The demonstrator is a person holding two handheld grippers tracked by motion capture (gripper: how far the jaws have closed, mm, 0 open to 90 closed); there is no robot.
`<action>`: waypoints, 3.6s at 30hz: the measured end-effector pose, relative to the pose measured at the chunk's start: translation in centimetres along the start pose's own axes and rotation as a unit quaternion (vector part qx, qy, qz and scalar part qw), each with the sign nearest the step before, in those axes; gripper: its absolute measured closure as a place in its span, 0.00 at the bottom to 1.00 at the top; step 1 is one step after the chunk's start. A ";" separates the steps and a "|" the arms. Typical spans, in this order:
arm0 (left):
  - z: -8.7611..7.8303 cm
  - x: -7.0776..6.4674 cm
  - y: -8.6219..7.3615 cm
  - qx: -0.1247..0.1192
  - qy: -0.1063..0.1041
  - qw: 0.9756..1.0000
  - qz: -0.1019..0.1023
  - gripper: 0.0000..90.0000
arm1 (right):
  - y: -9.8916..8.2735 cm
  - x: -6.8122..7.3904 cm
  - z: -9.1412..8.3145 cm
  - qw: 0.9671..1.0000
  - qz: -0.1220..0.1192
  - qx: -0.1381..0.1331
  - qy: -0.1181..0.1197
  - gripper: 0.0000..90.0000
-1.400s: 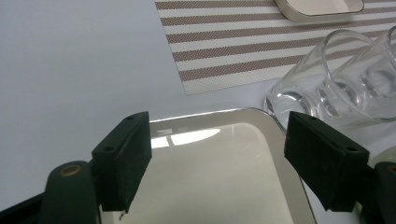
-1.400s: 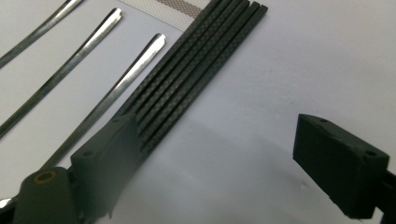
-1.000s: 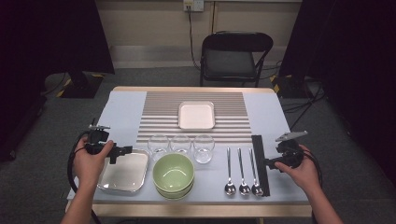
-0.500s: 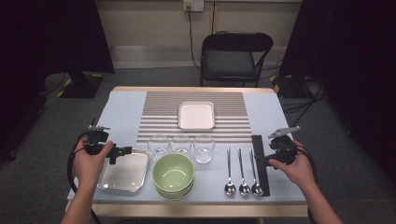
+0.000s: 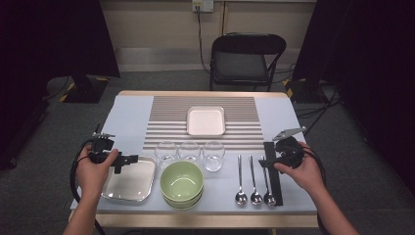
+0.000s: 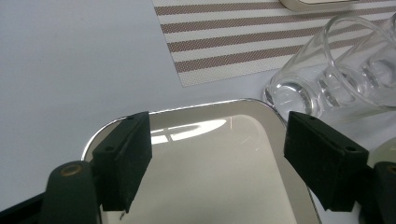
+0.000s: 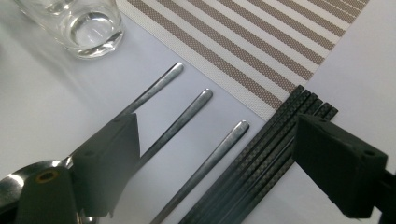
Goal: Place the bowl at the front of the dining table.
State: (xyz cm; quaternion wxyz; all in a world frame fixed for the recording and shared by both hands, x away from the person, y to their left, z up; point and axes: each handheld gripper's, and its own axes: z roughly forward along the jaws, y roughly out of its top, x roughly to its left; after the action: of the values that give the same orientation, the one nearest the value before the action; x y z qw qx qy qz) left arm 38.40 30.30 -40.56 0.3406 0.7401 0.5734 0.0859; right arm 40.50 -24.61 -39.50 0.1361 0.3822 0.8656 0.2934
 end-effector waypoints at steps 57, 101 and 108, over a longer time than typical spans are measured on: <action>-0.4 -0.3 0.1 -0.004 -0.006 1.000 0.008 0.26 | 9.1 6.2 1.5 0.995 -0.083 -0.014 0.059 0.16; -0.4 -0.4 0.0 -0.003 -0.010 1.000 0.014 0.26 | 13.0 11.6 2.5 0.987 -0.122 -0.027 0.098 0.16; -0.3 -0.6 0.0 -0.002 -0.009 1.000 0.015 0.26 | 13.4 12.4 2.9 0.986 -0.129 -0.029 0.106 0.16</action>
State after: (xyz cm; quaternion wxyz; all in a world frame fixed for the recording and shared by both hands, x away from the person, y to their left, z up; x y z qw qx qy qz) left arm 38.03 29.92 -40.21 0.3457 0.7486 0.5594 0.0850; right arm 41.28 -7.10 -33.72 0.0918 0.2299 0.9083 0.3372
